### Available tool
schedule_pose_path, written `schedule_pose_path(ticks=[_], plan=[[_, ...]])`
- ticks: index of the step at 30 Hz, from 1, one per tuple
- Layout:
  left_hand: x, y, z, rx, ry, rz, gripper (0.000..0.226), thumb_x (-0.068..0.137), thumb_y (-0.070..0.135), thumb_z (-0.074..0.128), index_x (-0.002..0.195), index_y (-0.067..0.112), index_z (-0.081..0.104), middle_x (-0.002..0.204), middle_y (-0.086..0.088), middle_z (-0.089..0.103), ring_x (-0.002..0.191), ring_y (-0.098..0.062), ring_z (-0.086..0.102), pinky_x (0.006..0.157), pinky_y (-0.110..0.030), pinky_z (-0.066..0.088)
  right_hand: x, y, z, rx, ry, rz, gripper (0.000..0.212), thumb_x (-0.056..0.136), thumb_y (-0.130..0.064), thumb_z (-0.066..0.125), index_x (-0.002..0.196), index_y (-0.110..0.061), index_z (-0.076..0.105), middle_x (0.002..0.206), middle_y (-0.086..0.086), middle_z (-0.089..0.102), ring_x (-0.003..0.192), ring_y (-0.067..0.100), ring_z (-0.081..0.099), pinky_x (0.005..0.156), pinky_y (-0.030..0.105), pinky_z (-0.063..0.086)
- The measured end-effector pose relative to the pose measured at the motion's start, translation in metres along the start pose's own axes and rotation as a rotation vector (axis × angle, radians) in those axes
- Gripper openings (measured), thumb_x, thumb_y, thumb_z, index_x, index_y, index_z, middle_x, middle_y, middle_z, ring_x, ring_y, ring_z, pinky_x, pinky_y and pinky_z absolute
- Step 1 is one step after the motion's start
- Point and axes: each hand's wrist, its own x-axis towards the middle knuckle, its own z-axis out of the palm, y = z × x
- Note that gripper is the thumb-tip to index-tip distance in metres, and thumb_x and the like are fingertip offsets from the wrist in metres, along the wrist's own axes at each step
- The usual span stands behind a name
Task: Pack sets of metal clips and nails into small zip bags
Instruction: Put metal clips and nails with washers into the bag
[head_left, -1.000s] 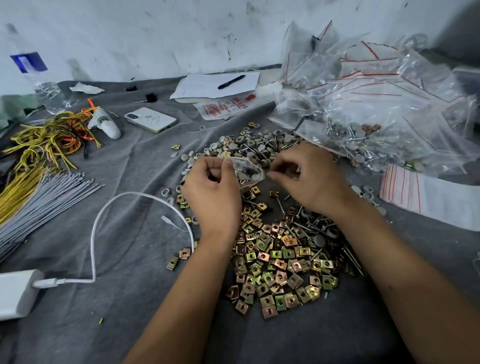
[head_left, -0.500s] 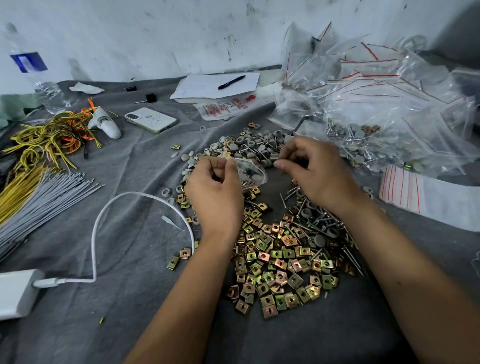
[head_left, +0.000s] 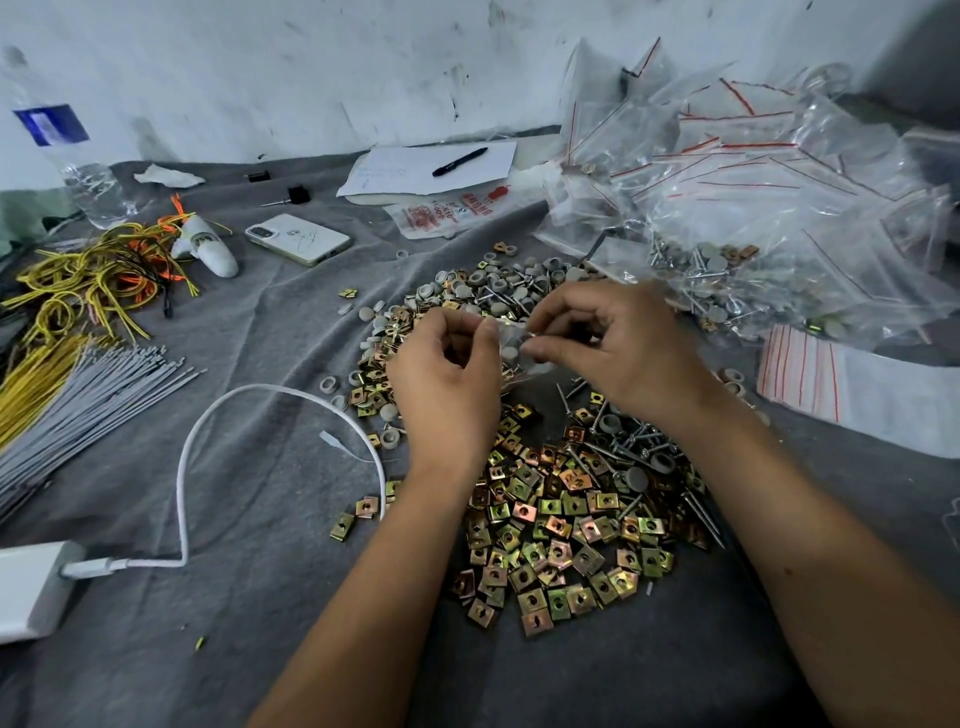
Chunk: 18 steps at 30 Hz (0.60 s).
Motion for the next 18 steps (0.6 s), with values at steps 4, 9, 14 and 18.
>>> schedule_pose_path(ticks=[4, 9, 14, 18], plan=[[0.002, -0.001, 0.0, -0.033, 0.014, -0.042, 0.019, 0.096, 0.015, 0.07, 0.079, 0.02, 0.066, 0.066, -0.004, 0.067, 0.057, -0.015, 0.057, 0.05, -0.024, 0.042, 0.0, 0.001, -0.003, -0.012, 0.07, 0.01, 0.014, 0.089, -0.021, 0.079, 0.098, -0.014, 0.07, 0.081, -0.009, 0.077, 0.077, 0.004, 0.074, 0.077, 0.034, 0.061], [0.002, -0.002, -0.002, -0.051, 0.013, -0.048, 0.021, 0.098, 0.016, 0.069, 0.078, 0.019, 0.066, 0.066, -0.013, 0.066, 0.054, -0.018, 0.054, 0.049, -0.029, 0.042, 0.0, 0.011, -0.028, -0.175, -0.069, 0.045, 0.008, 0.088, -0.028, 0.079, 0.085, -0.021, 0.075, 0.073, -0.013, 0.068, 0.066, -0.002, 0.063, 0.06, 0.008, 0.044], [0.002, -0.003, -0.002, -0.056, 0.014, -0.059, 0.018, 0.098, 0.017, 0.069, 0.081, 0.015, 0.067, 0.069, -0.018, 0.067, 0.056, -0.021, 0.055, 0.049, -0.03, 0.043, -0.004, 0.023, -0.05, -0.256, -0.364, 0.23, 0.014, 0.075, -0.041, 0.087, 0.079, -0.03, 0.078, 0.075, -0.012, 0.07, 0.068, 0.003, 0.062, 0.058, 0.026, 0.046], [0.002, -0.002, -0.002, -0.052, 0.015, -0.056, 0.018, 0.098, 0.017, 0.069, 0.08, 0.016, 0.067, 0.069, -0.018, 0.067, 0.055, -0.022, 0.055, 0.048, -0.029, 0.041, -0.003, 0.025, -0.053, -0.177, -0.462, 0.265, 0.016, 0.075, -0.033, 0.09, 0.084, -0.031, 0.077, 0.077, -0.011, 0.07, 0.066, 0.004, 0.063, 0.058, 0.023, 0.049]])
